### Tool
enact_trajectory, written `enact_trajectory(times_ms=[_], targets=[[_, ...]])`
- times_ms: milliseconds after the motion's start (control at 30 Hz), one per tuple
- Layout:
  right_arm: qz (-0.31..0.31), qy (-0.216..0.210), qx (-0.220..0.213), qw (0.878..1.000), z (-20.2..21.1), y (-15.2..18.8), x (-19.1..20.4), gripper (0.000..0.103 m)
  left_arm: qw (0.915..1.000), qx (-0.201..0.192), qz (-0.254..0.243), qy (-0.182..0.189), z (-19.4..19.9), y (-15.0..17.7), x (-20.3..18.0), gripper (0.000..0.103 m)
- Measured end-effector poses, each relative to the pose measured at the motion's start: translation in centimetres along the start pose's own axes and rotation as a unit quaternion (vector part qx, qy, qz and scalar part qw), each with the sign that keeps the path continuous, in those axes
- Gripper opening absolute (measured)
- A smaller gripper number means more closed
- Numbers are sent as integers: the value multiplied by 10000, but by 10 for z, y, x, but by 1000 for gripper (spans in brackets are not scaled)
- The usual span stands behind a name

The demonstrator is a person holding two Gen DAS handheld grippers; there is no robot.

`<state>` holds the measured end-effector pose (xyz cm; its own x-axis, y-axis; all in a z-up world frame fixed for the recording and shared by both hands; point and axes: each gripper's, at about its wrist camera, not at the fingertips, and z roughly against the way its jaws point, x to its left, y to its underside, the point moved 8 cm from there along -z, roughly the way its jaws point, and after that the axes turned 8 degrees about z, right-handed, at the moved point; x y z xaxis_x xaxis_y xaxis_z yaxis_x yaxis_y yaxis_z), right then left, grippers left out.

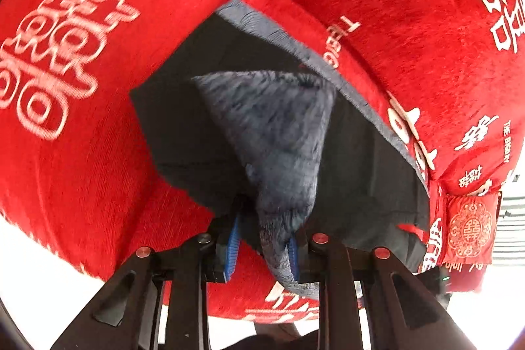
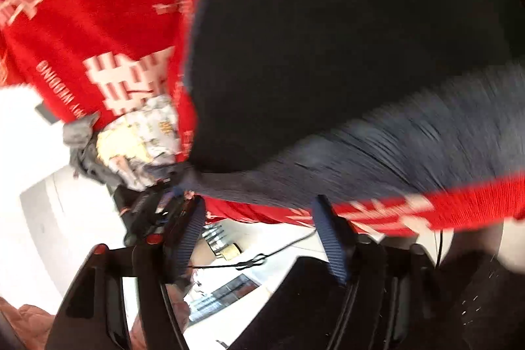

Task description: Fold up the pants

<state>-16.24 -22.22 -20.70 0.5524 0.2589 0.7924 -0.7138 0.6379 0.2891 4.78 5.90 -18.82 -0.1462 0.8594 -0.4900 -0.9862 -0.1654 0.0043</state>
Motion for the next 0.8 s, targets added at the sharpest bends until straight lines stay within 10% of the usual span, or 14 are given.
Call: enact_trajectory(times_ms=[433, 500, 800], targets=[[-446, -1101, -1479, 9818, -11, 6, -50, 59, 9952, 717, 585, -311, -43, 53, 82, 25], [-619, -1076, -1485, 9811, -17, 4, -50, 7, 9951, 666, 689, -230, -39, 52, 83, 25], [784, -622, -1522, 9833, 45, -25, 52, 7, 9991, 84, 417, -15, 17, 14, 39, 25]])
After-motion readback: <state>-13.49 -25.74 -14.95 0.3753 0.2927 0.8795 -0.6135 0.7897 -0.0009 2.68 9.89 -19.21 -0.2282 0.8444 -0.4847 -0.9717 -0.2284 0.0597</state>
